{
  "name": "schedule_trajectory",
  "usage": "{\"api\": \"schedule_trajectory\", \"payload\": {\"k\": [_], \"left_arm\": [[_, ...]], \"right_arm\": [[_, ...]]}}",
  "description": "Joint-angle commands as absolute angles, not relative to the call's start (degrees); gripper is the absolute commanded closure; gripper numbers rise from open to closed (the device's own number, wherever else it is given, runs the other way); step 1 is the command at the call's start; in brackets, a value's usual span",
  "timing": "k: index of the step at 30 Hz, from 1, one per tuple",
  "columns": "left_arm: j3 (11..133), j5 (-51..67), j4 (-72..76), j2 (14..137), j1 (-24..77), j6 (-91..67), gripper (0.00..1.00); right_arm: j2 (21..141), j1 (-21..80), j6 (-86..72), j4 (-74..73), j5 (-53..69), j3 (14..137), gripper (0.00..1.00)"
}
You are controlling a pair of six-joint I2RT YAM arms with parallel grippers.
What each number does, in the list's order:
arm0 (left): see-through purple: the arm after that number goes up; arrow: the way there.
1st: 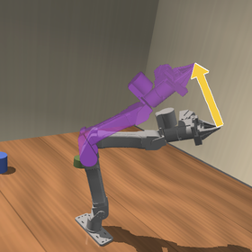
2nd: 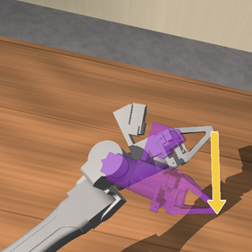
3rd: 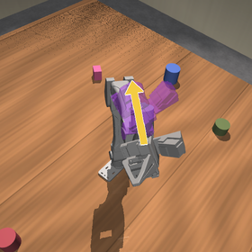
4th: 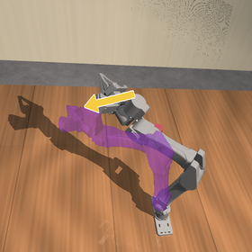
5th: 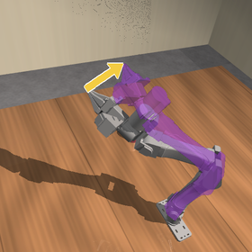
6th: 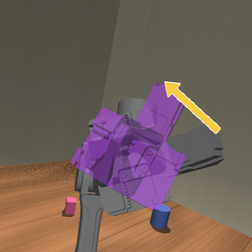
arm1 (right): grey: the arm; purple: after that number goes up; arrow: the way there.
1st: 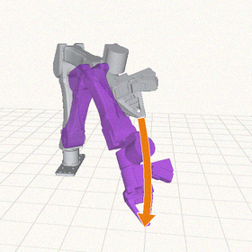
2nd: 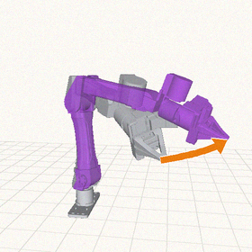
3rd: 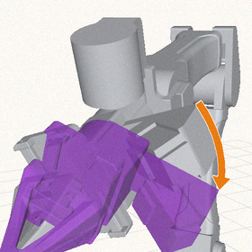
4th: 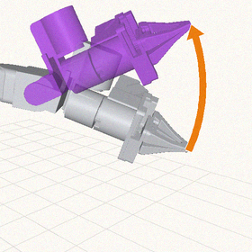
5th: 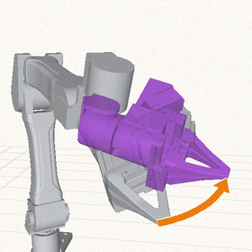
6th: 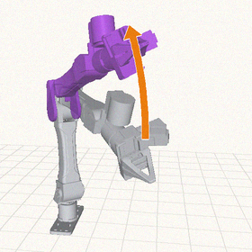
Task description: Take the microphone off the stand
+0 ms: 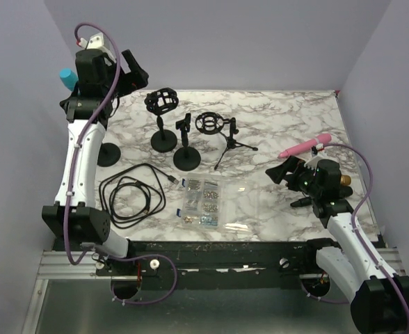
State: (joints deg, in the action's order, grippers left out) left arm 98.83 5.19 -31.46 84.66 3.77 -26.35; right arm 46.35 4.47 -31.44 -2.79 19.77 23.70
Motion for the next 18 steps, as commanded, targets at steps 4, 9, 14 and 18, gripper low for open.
{"api": "schedule_trajectory", "payload": {"k": [4, 9, 14, 18], "left_arm": [[116.6, 34.0, -36.8, 101.6, -2.6, -26.6, 0.10], [116.8, 40.6, -34.7, 106.1, -4.4, -27.3, 0.13], [112.5, 43.7, -32.1, 106.4, -6.1, -24.5, 0.15], [108.6, 44.8, -31.1, 106.6, -7.1, -24.5, 0.22]], "right_arm": [[46.9, 4.2, -31.3, -1.6, 20.5, 22.9, 0.00], [46.5, 4.2, -31.1, -1.7, 20.4, 22.9, 0.00], [47.3, 4.2, -31.1, -1.7, 20.6, 23.1, 0.00], [47.7, 4.2, -31.0, -1.5, 20.2, 23.2, 0.00]]}}
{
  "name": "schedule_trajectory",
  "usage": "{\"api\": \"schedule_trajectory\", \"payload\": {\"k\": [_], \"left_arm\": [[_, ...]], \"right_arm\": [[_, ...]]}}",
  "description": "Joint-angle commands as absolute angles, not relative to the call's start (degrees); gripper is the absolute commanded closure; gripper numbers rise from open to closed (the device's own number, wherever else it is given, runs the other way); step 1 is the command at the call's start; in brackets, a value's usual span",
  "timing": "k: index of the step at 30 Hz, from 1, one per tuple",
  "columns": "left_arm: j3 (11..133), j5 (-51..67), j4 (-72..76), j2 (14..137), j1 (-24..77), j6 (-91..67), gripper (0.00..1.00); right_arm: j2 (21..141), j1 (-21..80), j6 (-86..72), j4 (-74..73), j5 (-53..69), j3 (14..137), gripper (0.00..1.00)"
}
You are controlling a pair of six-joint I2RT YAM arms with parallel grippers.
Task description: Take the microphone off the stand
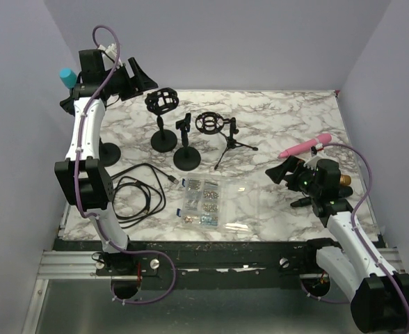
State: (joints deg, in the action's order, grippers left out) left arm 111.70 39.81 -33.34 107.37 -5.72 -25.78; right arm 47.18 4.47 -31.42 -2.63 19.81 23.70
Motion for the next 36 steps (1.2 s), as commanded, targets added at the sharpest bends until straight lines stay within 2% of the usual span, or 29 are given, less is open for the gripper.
{"api": "schedule_trajectory", "payload": {"k": [1, 9, 27, 36], "left_arm": [[107.6, 45.3, -30.4, 106.7, -7.3, -24.8, 0.23], [103.5, 47.1, -26.5, 107.4, -7.6, -26.4, 0.23], [91.2, 33.7, -23.9, 110.5, -6.2, -20.3, 0.28], [92.4, 32.4, -24.8, 113.1, -5.3, -19.9, 0.27]], "right_arm": [[47.7, 4.2, -31.1, -1.5, 20.1, 23.2, 0.00], [48.2, 4.2, -31.0, -1.4, 20.4, 23.1, 0.00], [47.7, 4.2, -31.1, -1.4, 20.0, 23.1, 0.00], [47.5, 4.2, -31.1, -1.5, 20.2, 23.0, 0.00]]}}
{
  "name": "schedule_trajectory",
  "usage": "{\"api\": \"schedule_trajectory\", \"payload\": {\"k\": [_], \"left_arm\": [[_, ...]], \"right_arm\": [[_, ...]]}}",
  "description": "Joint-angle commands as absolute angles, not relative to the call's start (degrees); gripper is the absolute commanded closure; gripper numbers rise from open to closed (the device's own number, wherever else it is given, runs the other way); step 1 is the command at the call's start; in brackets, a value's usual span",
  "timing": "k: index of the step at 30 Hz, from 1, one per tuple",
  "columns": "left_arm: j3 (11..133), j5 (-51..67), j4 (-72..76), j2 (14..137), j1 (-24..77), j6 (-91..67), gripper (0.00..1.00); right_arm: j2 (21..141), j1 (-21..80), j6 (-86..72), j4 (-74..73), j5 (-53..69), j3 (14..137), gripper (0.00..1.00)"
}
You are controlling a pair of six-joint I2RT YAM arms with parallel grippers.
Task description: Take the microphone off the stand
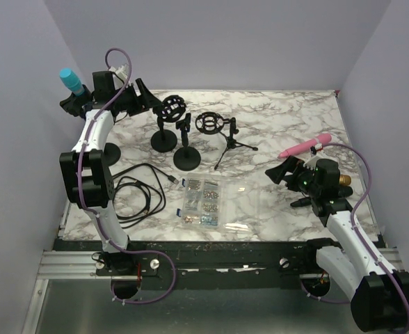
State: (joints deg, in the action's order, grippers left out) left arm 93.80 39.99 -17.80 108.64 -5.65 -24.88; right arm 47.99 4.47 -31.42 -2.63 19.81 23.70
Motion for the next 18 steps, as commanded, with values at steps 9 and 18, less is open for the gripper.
{"api": "schedule_trajectory", "payload": {"k": [9, 18], "left_arm": [[93.9, 29.9, -27.3, 113.3, -5.2, -19.5, 0.24], [107.5, 24.4, -37.3, 108.5, -5.1, -22.9, 0.13]], "right_arm": [[47.1, 4.2, -31.3, -1.6, 20.1, 22.8, 0.00], [47.7, 4.2, -31.1, -1.5, 20.3, 23.0, 0.00]]}}
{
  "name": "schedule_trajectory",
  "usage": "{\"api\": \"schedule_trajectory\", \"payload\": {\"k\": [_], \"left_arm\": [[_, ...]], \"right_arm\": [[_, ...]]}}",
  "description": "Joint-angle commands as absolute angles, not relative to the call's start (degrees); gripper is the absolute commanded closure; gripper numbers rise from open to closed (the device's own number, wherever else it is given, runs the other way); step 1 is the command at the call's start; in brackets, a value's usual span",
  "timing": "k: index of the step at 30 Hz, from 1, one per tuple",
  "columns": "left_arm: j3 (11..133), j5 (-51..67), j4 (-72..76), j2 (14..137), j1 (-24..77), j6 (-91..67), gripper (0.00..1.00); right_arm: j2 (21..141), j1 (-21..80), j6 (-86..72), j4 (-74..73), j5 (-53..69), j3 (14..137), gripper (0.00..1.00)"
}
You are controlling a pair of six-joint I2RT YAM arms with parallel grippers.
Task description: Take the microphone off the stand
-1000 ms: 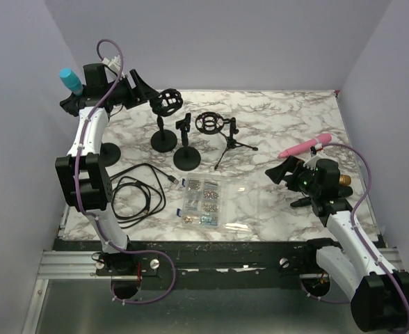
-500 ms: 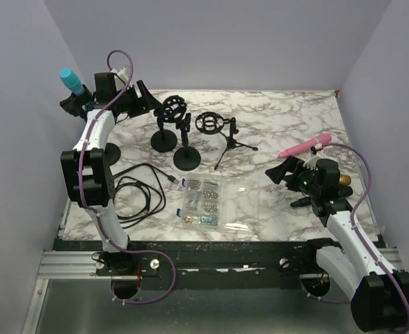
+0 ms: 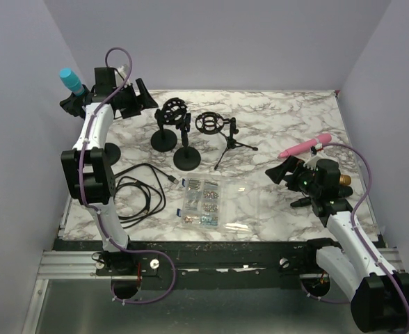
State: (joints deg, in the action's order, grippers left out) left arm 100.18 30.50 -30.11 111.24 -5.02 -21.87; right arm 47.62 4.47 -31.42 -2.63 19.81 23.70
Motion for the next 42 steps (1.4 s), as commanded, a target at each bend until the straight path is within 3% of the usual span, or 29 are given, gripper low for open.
{"api": "schedule_trajectory", "payload": {"k": [1, 4, 8, 14, 23, 26, 31, 42], "left_arm": [[109.6, 23.7, -38.8, 107.9, -4.9, -24.2, 0.12], [116.6, 21.3, -43.4, 106.1, -3.6, -25.1, 0.02], [121.2, 21.3, -48.2, 103.0, -2.3, -25.5, 0.01], [115.3, 20.6, -50.7, 91.7, -0.8, -25.7, 0.01], [98.7, 3.4, -49.1, 70.5, -0.3, -24.4, 0.02], [94.8, -7.1, -47.8, 66.8, -0.6, -24.9, 0.01], [91.2, -23.0, -43.6, 65.2, -1.7, -28.7, 0.01], [95.7, -21.0, -28.1, 74.8, -9.6, -26.6, 0.01]], "right_arm": [[47.8, 4.2, -31.1, -1.5, 20.3, 23.0, 0.00], [47.6, 4.2, -31.2, -1.5, 20.1, 23.0, 0.00], [46.8, 4.2, -31.1, -1.9, 20.0, 23.1, 0.00], [45.6, 4.2, -31.4, -1.8, 19.9, 22.7, 0.00], [46.1, 4.2, -32.0, -1.7, 22.3, 22.5, 0.00], [45.9, 4.2, -32.1, -1.8, 23.0, 22.5, 0.00], [45.0, 4.3, -31.8, -2.9, 23.6, 22.7, 0.00], [43.1, 4.3, -31.7, -3.4, 23.6, 22.7, 0.00]]}}
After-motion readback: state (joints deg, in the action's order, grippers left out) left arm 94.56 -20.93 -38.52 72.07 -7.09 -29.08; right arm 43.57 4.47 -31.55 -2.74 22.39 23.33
